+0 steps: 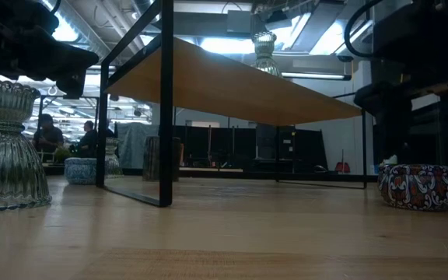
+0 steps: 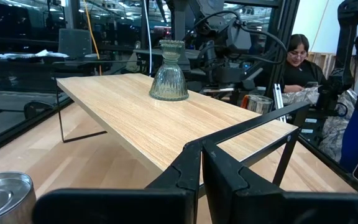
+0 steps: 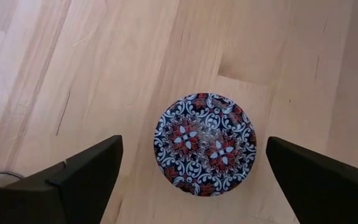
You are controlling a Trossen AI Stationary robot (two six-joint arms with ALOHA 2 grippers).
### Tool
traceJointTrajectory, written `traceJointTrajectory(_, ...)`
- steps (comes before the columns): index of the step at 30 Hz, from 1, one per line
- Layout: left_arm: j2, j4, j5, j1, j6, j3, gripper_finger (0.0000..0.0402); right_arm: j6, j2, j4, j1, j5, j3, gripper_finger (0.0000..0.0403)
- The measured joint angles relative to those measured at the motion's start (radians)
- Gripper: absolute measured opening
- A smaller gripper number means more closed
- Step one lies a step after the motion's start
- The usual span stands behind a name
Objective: Pick & Place candle stick holders
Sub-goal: Put the black patterned scented candle on the shelf
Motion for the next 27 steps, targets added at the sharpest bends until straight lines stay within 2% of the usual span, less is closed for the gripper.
traceJointTrajectory(16, 0.0, 0.0, 0.0, 0.0, 0.0, 0.0, 0.0012, -0.027, 0.001, 0.008, -0.003, 0.003, 0.0, 0.0399)
traceJointTrajectory(27, 0.0, 0.0, 0.0, 0.0, 0.0, 0.0, 0.0012, -0.027, 0.068, 0.009, -0.003, 0.003, 0.001, 0.04)
